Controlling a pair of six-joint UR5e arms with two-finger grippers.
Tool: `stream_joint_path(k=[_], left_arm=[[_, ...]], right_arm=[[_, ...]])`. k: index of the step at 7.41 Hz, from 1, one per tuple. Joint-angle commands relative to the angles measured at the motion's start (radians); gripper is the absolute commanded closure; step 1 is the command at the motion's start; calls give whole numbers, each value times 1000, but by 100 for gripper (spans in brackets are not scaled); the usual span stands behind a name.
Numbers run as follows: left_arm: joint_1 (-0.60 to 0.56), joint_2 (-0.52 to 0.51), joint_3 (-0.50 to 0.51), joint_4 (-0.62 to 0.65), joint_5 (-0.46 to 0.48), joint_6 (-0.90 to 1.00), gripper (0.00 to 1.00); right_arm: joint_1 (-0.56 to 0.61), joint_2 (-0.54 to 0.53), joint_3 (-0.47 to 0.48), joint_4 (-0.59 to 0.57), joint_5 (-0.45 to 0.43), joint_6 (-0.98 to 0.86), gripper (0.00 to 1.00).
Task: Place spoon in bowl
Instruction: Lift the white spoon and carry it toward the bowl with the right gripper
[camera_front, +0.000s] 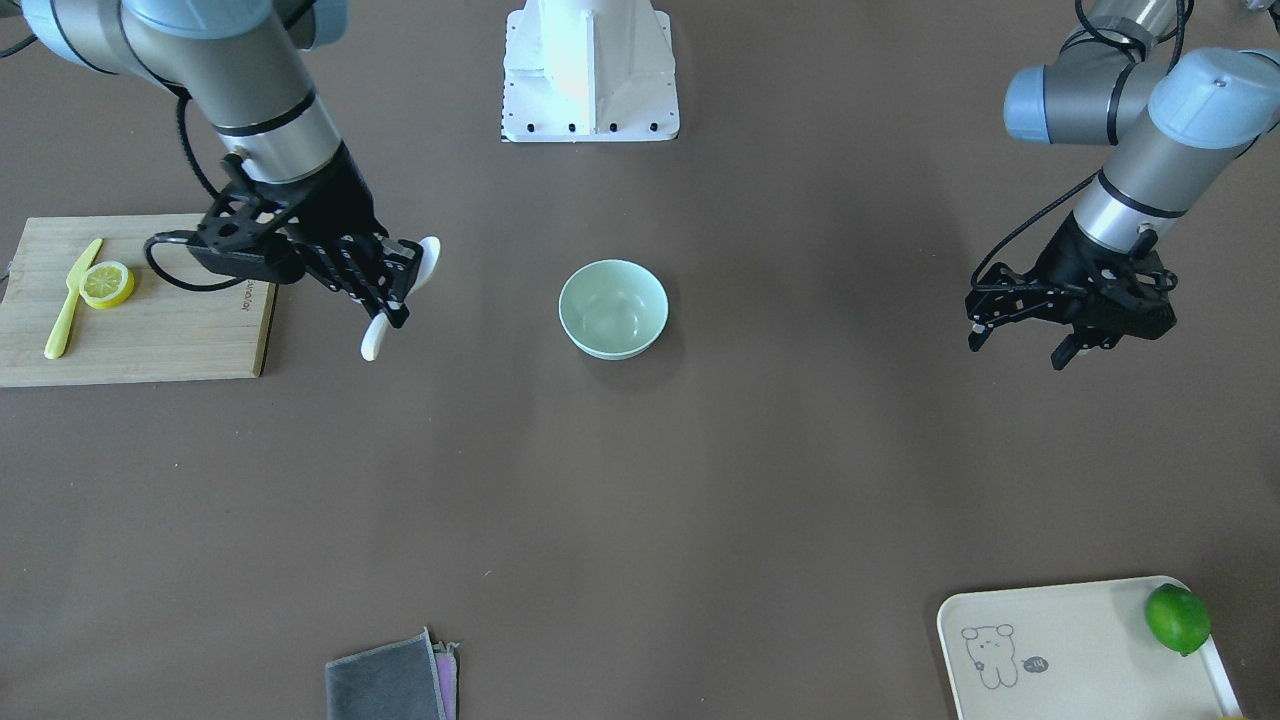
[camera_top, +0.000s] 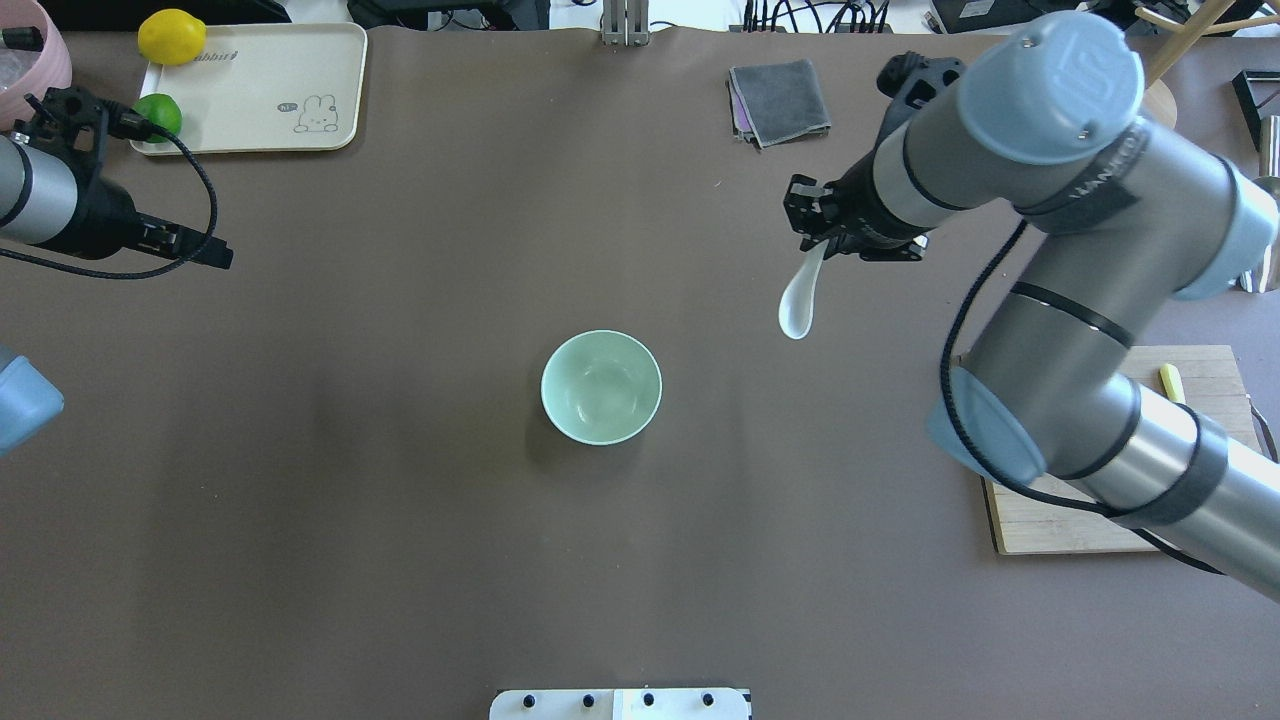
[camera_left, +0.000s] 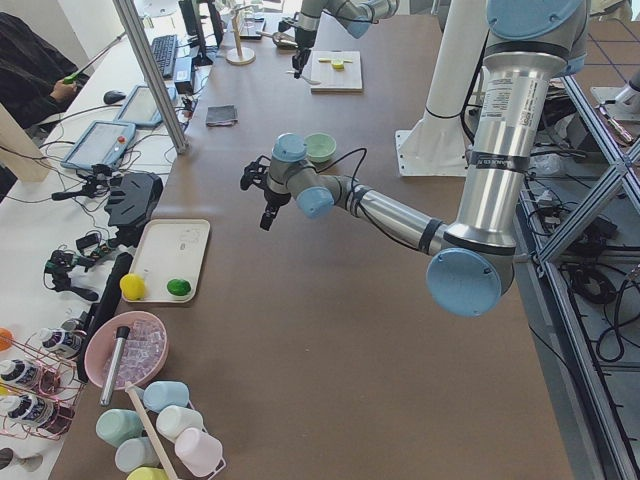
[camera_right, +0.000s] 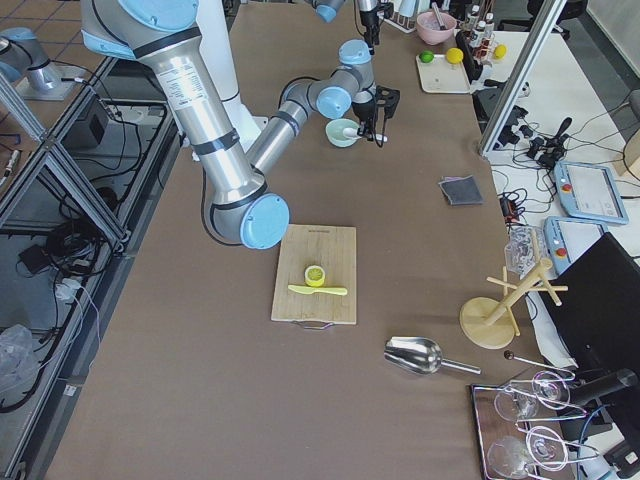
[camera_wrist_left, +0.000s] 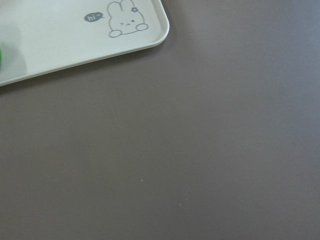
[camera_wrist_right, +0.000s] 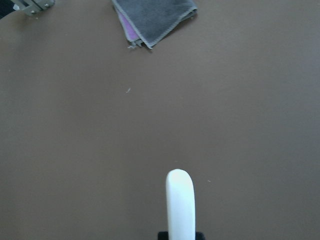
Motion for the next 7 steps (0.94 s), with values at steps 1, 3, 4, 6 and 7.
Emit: stream_joint_path(k=[1,3,4,6,7], left_arm=[[-57,54,0,-3,-5,16,2],[-71,70,-3,-6,-5,16,2],[-75,70,-4,-6,-5,16,2],[-77,62,3,-6,-5,16,2],[-77,59,3,-6,-5,16,2]], right_arm=[[-62,195,-197,2,-98,-11,100],[-152,240,-245,2,-215,-23,100],[-206,238,-247,4,-299,-39,100],[-269,226,-245,2,-379,-62,100],[-309,213,-248,2,-458,-63,100]])
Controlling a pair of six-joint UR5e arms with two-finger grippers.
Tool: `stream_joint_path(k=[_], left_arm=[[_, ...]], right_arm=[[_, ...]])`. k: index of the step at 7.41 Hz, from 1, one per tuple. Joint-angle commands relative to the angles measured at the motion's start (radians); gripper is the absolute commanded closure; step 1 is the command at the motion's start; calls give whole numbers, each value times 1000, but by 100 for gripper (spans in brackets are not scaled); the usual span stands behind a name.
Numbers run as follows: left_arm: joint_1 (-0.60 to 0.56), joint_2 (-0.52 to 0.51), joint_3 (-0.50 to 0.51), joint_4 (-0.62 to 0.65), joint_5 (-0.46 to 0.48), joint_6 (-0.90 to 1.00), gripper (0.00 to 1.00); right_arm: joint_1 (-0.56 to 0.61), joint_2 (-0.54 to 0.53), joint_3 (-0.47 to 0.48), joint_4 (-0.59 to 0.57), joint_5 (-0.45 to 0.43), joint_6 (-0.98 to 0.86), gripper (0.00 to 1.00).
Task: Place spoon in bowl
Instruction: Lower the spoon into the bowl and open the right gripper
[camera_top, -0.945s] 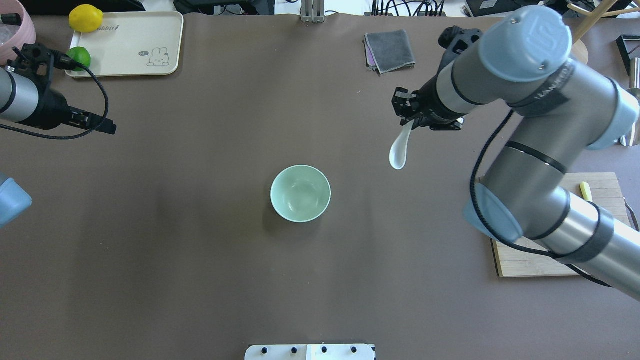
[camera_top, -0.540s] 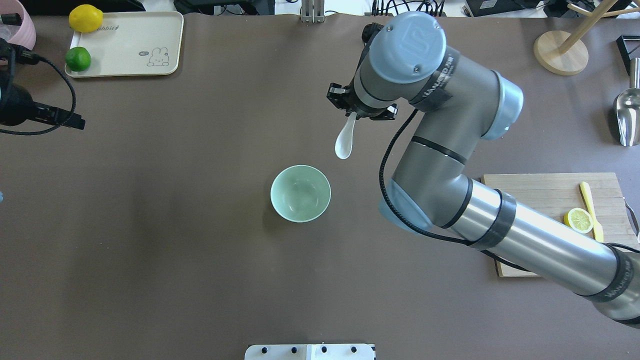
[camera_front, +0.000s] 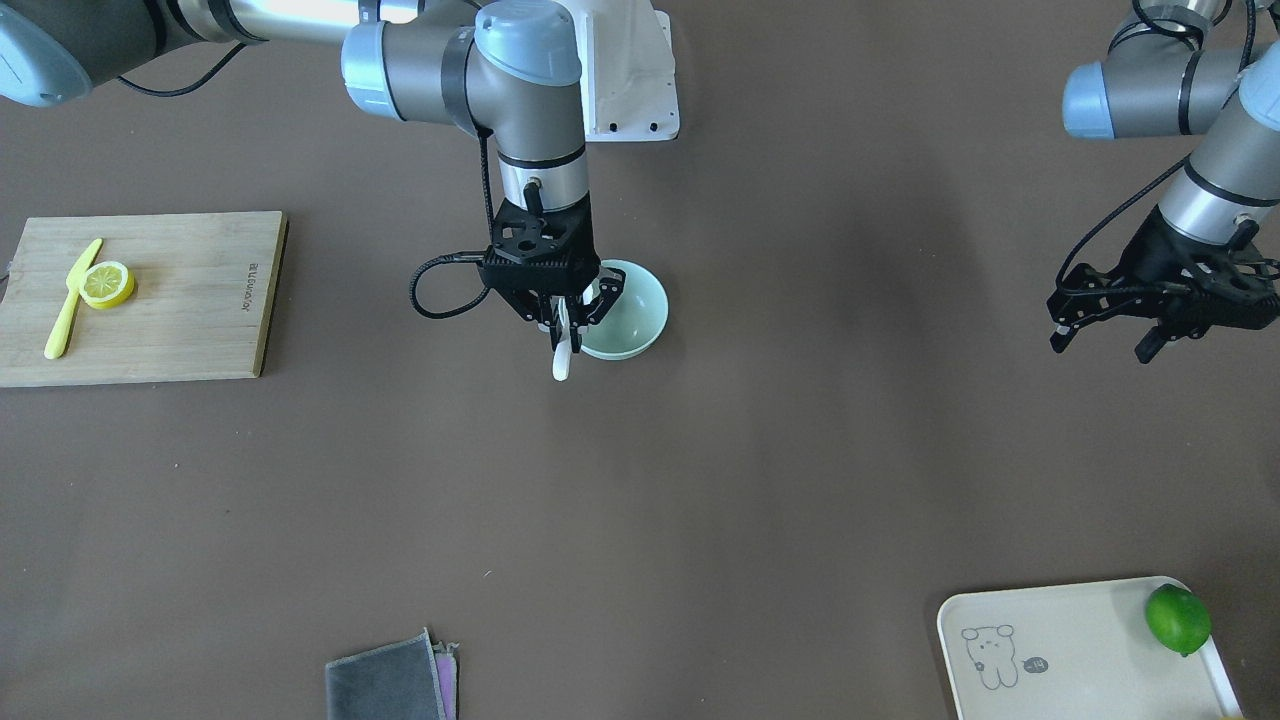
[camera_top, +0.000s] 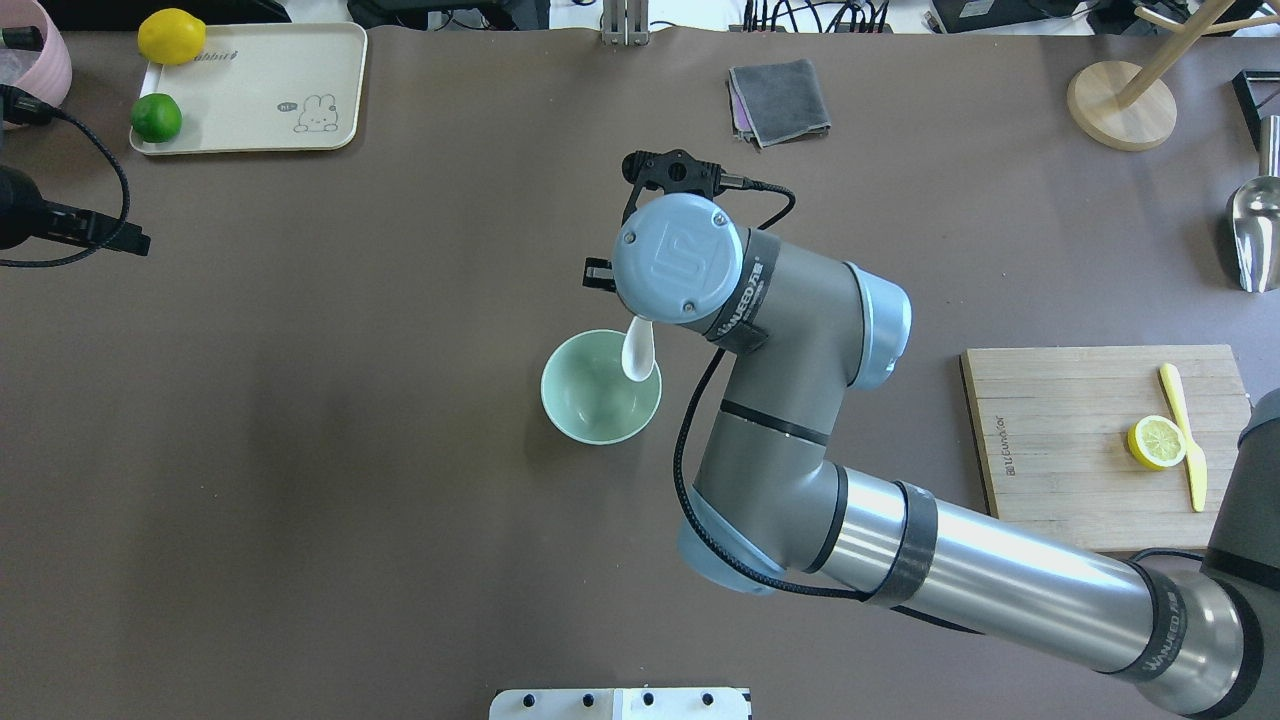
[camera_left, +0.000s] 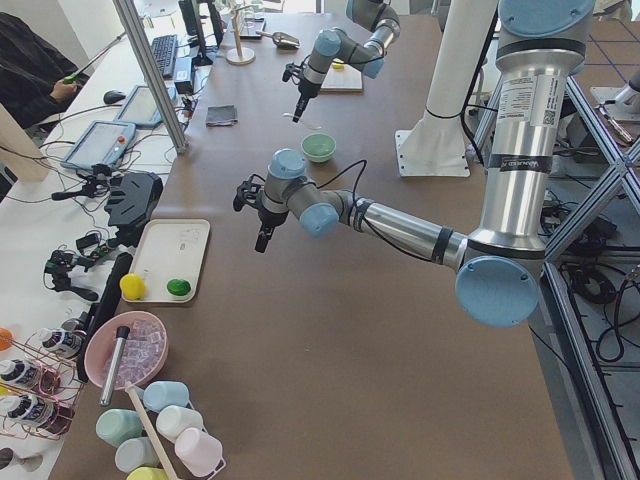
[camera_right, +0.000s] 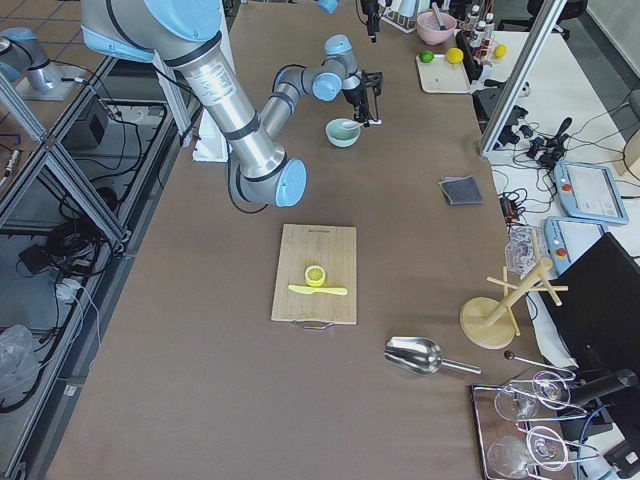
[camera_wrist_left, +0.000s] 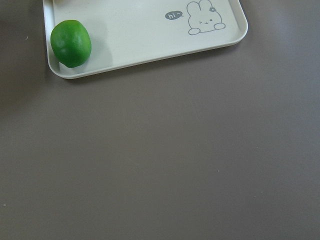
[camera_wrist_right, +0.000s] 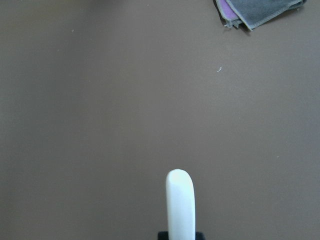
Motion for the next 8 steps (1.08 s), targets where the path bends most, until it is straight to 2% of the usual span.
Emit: stream_joint_path(k=[1,5,7,8], left_arm=[[0,-4,2,1,0,0,2],[1,-7,20,-3,0,0,2],[1,0,19,-3,0,0,2],[1,3,20,-3,2,2,2]], right_arm=[[-57,-10,-4,0,-98,-8,100],[-86,13,-7,3,-111,-8,100],[-97,20,-106,131,-137,-9,100],[-97,21,-125,162,-144,-9,100]])
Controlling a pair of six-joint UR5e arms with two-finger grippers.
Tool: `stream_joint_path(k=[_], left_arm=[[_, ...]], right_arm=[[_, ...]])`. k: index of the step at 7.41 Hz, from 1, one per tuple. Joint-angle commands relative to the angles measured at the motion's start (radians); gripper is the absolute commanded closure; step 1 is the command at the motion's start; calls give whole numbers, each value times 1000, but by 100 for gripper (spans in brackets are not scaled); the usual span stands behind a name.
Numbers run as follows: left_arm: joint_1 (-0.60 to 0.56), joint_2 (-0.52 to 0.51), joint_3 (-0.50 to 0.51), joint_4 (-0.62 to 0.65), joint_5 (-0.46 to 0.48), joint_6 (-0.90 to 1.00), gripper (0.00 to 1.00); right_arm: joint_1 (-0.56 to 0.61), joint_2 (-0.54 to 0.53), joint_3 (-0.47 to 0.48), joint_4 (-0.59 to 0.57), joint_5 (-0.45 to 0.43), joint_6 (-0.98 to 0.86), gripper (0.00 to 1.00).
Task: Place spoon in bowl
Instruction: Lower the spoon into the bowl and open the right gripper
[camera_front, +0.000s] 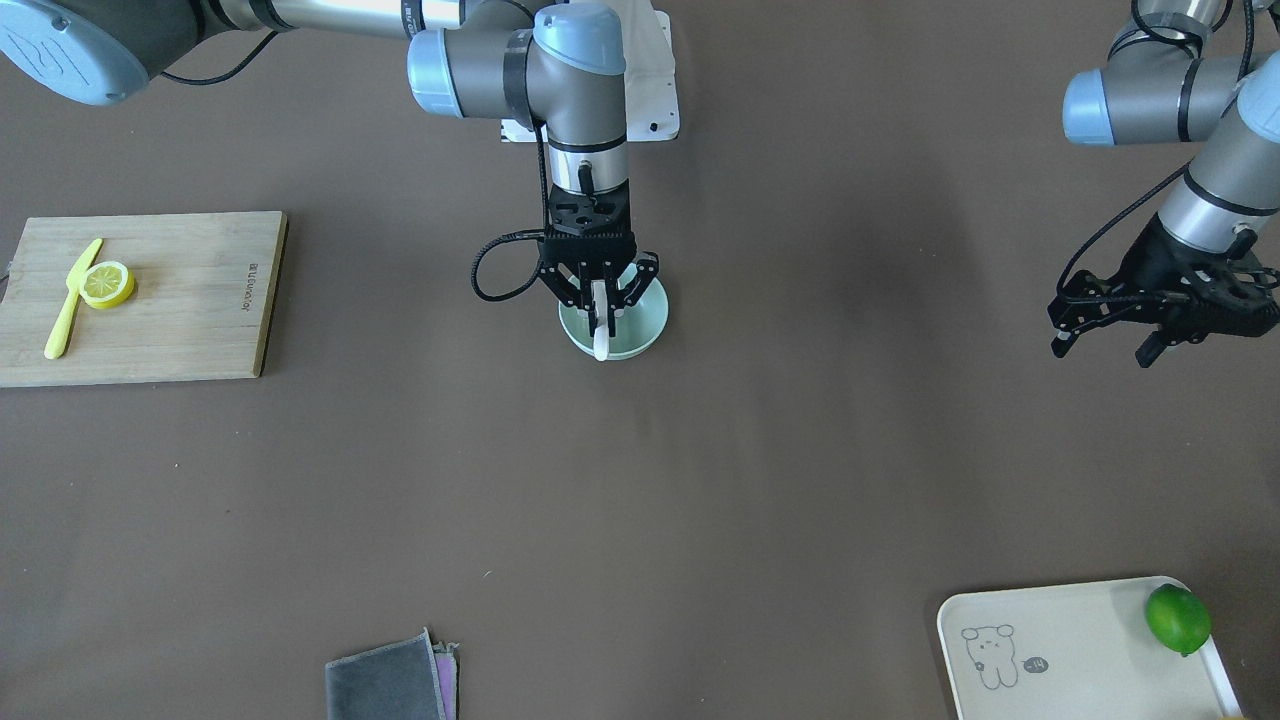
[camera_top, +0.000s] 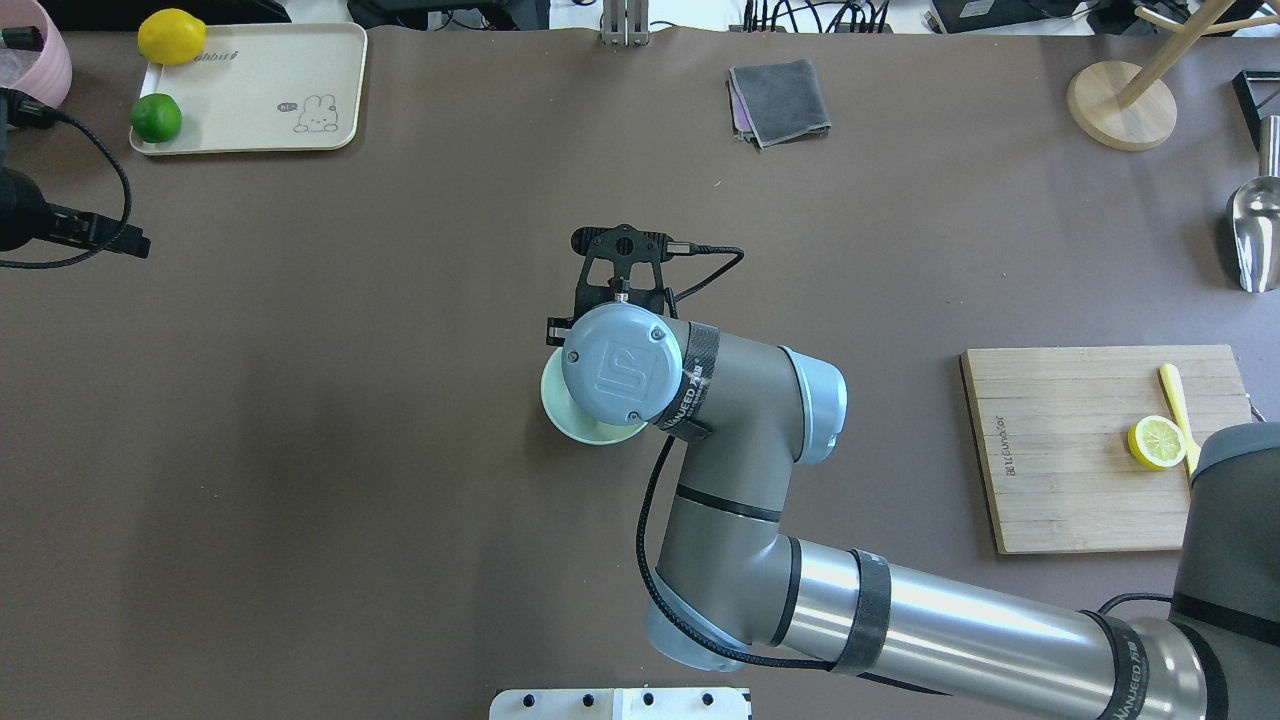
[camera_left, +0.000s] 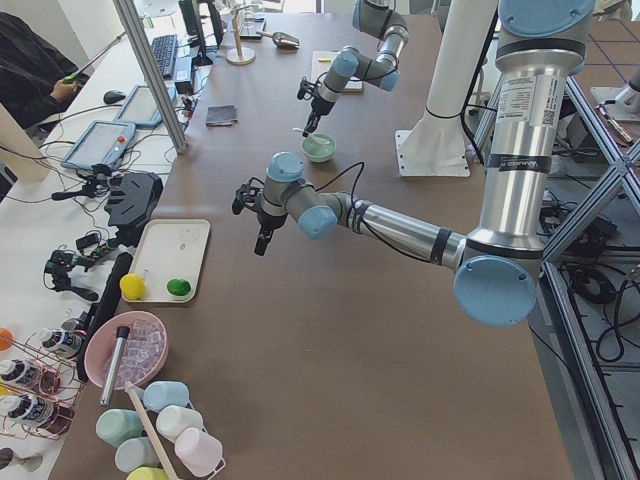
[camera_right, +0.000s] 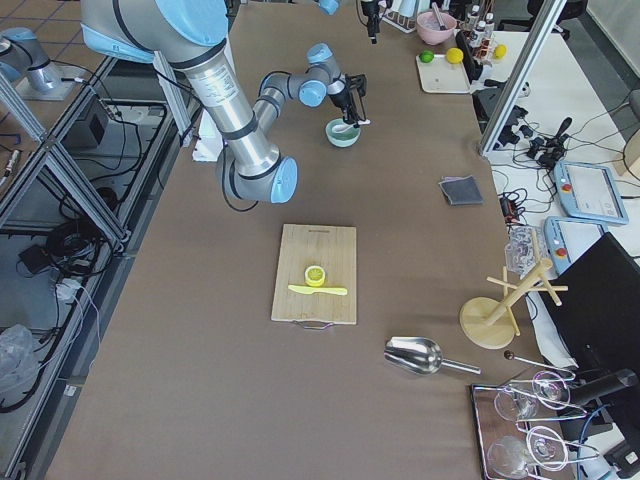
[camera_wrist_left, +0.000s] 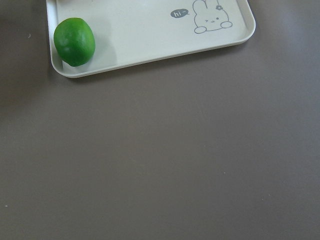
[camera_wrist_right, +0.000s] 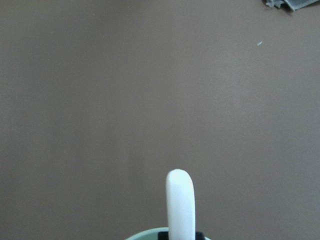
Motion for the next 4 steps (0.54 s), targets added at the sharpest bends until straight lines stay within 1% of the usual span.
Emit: stream_joint_path(k=[1,3,4], left_arm=[[-2,5,-1,-2,1,-1,2],[0,5,1,-2,1,-1,2],[0,5,1,-2,1,-1,2]], right_arm=[[-4,2,-41,56,-11,1,100],[-5,1,-39,58,-9,7,98],[-7,2,-39,59,-11,15,41]])
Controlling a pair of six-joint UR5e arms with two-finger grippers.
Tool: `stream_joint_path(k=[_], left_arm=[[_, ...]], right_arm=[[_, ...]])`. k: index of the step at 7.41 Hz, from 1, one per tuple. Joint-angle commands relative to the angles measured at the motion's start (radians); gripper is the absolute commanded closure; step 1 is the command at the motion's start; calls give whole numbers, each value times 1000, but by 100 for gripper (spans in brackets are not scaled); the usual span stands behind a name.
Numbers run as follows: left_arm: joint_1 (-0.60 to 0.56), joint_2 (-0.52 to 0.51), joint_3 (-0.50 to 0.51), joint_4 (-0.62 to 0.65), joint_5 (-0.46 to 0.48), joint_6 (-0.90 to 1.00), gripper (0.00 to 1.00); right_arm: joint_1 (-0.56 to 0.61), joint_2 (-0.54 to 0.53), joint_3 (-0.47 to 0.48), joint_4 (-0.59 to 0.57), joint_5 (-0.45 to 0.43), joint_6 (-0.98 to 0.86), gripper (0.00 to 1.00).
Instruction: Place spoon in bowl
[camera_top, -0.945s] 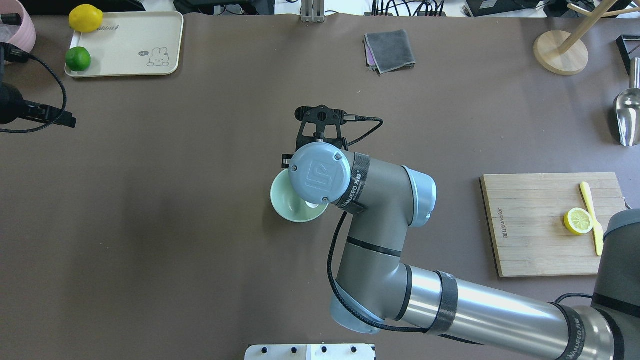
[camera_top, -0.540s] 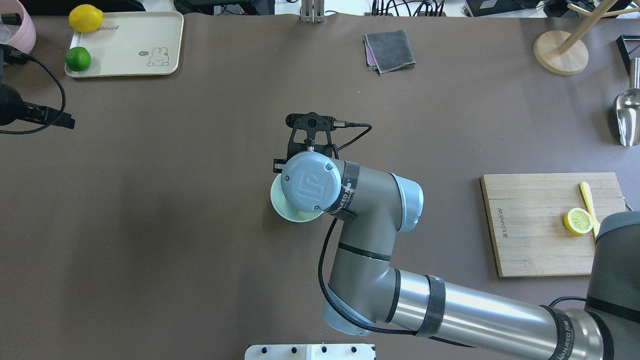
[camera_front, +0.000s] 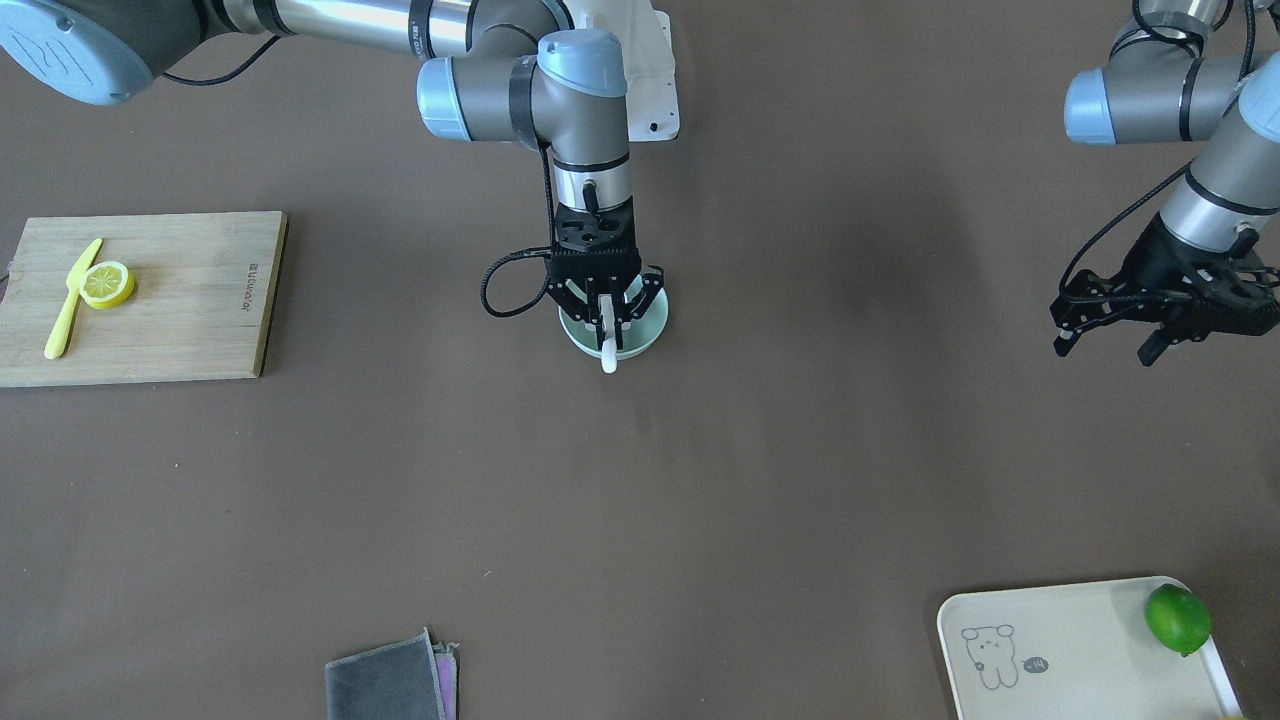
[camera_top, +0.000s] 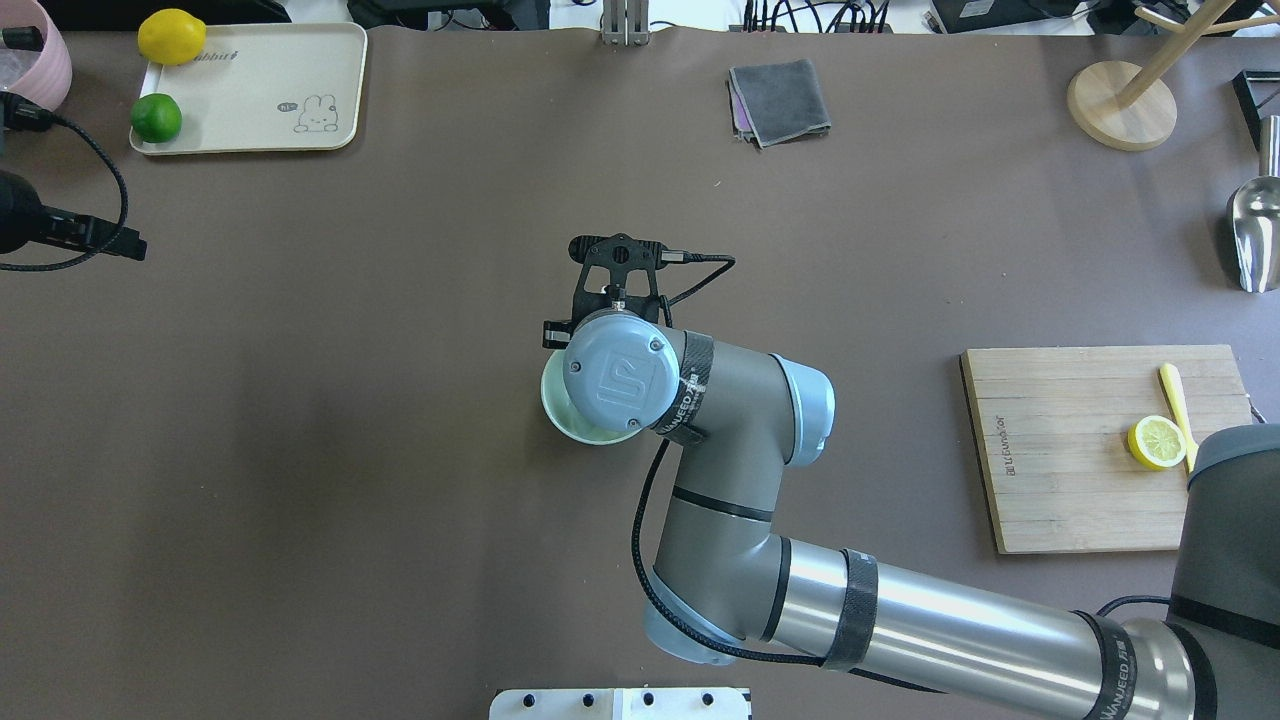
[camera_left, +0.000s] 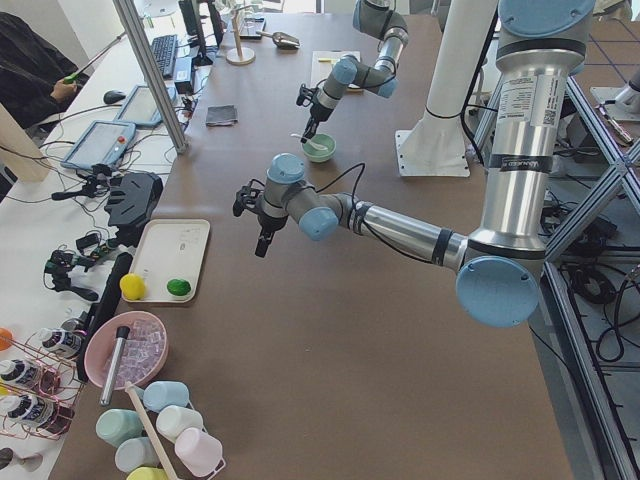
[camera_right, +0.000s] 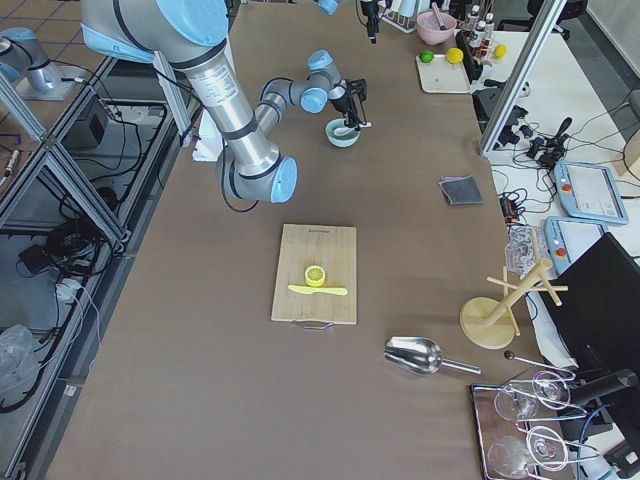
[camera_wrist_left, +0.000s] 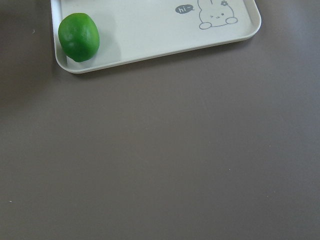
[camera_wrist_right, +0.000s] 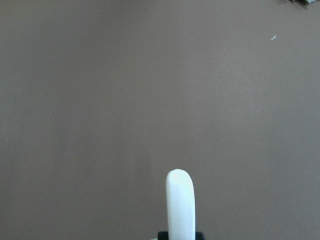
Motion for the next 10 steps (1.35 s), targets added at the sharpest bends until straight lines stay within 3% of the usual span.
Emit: stream_joint_path(k=[1,3,6,8,10], left_arm=[[0,0,1,0,0,0,2],[0,0,-5,1,-1,0,2],[-55,2,-16,8,-58,73,2],[-99,87,-100,12,-107,144,2],[-174,146,-111,14,-100,313,2]], right_arm=[[-14,-1,0,1,-3,11,0],[19,8,38,-5,41,-1,0],[222,-1,130,-64,346,-51,0],[361,-126,316,-227,461,-254,0],[541,-285,357,-255,647,-524,0]])
